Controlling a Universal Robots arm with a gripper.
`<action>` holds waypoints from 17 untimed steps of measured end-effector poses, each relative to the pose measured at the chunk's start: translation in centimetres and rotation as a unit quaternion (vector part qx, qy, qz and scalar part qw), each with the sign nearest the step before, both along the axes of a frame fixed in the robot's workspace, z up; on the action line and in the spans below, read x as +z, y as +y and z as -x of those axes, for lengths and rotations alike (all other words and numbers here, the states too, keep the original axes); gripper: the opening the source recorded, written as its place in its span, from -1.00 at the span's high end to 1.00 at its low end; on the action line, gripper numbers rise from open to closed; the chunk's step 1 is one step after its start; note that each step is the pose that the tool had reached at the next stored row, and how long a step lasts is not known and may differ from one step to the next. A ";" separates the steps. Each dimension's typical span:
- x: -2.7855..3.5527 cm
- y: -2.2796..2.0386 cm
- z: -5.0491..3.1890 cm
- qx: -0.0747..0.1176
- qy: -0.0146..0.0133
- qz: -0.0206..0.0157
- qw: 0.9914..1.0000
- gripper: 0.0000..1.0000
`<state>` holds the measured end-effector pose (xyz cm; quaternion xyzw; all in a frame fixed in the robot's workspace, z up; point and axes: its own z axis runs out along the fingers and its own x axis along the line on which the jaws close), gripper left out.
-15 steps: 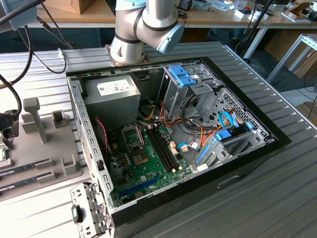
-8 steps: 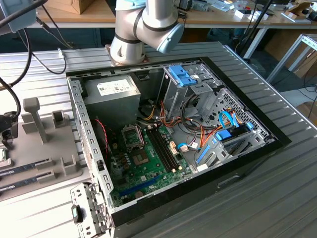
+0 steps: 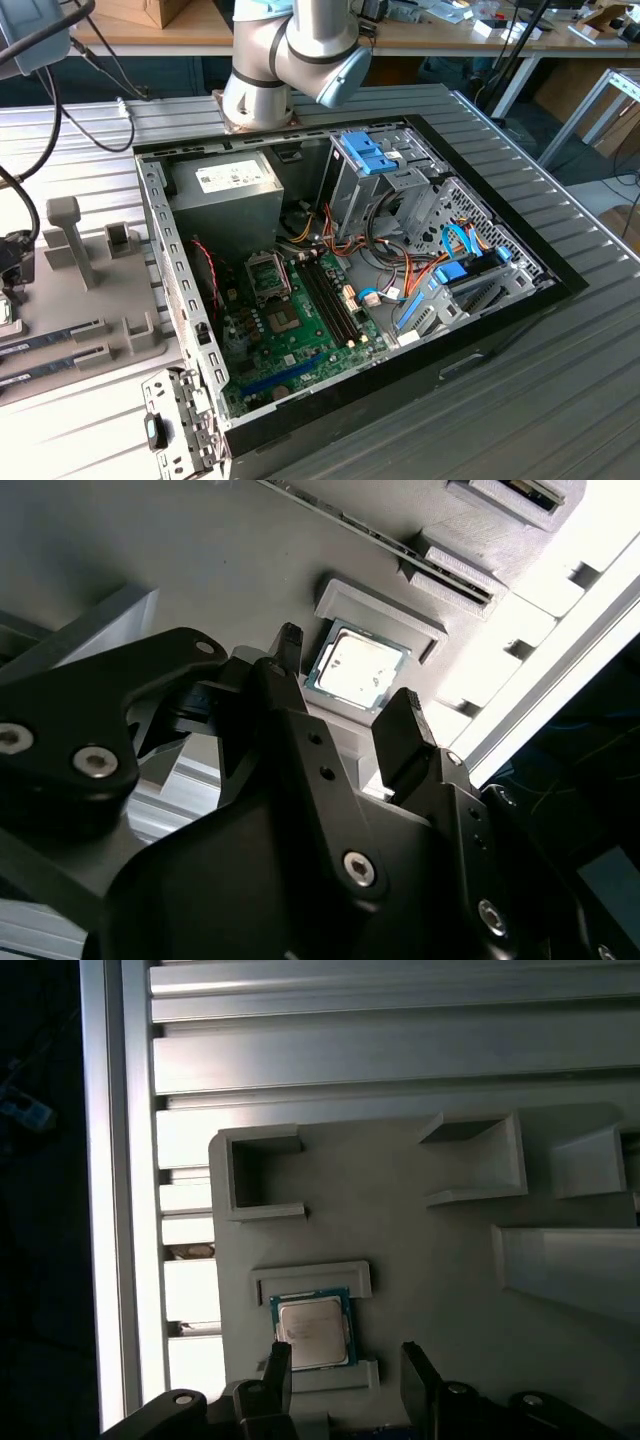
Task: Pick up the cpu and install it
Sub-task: 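Pick up the cpu and move it towards the insertion slot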
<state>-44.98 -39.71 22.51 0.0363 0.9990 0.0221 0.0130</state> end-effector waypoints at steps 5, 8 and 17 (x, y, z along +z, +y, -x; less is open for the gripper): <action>-0.35 0.00 0.08 0.000 0.000 0.000 1.000 -0.11; -0.47 0.00 0.11 0.000 0.000 0.000 1.000 -0.11; -0.86 0.00 0.16 0.000 0.000 0.000 1.000 -0.11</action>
